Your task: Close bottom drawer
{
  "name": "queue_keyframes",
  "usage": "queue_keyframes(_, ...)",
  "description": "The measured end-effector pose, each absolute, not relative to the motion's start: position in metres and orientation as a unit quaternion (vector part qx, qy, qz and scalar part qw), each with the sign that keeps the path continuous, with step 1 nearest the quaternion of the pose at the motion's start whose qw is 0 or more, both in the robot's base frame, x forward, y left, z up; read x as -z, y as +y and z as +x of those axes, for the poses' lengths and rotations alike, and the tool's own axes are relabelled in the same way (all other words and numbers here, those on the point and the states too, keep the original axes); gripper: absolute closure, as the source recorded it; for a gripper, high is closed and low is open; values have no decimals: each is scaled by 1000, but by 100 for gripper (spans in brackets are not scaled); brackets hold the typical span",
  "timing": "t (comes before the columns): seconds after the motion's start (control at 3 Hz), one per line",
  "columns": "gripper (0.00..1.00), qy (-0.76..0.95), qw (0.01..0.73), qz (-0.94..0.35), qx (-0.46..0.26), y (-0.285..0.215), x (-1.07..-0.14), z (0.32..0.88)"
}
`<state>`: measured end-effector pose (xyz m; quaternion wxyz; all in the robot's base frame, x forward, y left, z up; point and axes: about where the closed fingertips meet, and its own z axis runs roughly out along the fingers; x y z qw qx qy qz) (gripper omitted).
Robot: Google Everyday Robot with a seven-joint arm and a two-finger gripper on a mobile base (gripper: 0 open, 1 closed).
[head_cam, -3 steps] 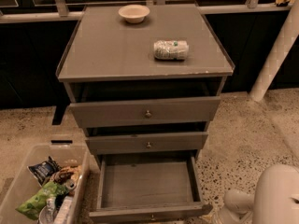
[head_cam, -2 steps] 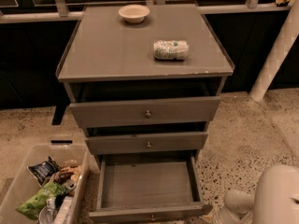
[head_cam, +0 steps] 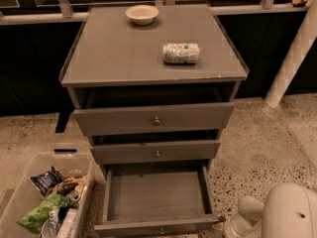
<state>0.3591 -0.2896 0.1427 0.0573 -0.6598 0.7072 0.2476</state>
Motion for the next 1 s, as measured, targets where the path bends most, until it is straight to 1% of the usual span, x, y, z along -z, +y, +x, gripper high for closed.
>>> queue_keyframes(0.33,0,711,67,-655,-245,-288,-132,383)
queue_keyframes(0.67,0,711,84,-660,-227,-275,-127,423)
queue_keyframes(1.0,0,710,90,-663,-221,-268,-128,437)
